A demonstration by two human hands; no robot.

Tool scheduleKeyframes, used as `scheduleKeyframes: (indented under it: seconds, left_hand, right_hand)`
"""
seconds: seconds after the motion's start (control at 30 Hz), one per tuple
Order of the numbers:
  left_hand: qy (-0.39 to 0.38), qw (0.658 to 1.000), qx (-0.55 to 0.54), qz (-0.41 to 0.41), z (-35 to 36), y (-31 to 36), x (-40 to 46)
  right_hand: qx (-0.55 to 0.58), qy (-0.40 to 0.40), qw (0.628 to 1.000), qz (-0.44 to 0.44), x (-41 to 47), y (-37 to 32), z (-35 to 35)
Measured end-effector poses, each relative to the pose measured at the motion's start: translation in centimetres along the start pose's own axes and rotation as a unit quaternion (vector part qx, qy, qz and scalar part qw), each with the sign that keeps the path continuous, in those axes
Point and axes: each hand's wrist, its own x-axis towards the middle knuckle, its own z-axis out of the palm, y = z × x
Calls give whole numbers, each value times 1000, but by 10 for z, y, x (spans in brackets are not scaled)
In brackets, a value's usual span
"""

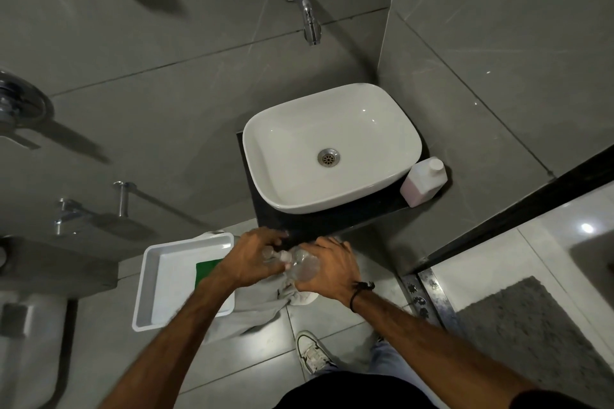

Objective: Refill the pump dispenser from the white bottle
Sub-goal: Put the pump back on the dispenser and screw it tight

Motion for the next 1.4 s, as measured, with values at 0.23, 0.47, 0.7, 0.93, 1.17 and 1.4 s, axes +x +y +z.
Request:
scheduleKeyframes:
  seconds: [0.23, 0.47, 0.7, 0.93, 1.17, 1.4]
  left_hand:
    - [-51, 989, -90, -108, -1, -9, -3]
    - [4, 999, -16, 37, -7, 2, 2]
    - [27, 998, -37, 52, -8, -3, 2]
    - [15, 977, -177, -117, 9, -18, 1]
    - [55, 964, -214, -149, 18, -32, 23]
    - [101, 971, -160, -149, 30, -56, 36]
  right_hand:
    - [-25, -11, 1000, 0, -2, 12, -2]
    - [10, -18, 999, 29, -1, 10, 0]
    - [11, -7, 1000, 28, 4, 7, 2]
    - [89, 48, 992, 70, 18, -8, 12]
    - [274, 61, 953, 116, 51, -26, 32]
    - [250, 29, 956, 151, 80, -22, 47]
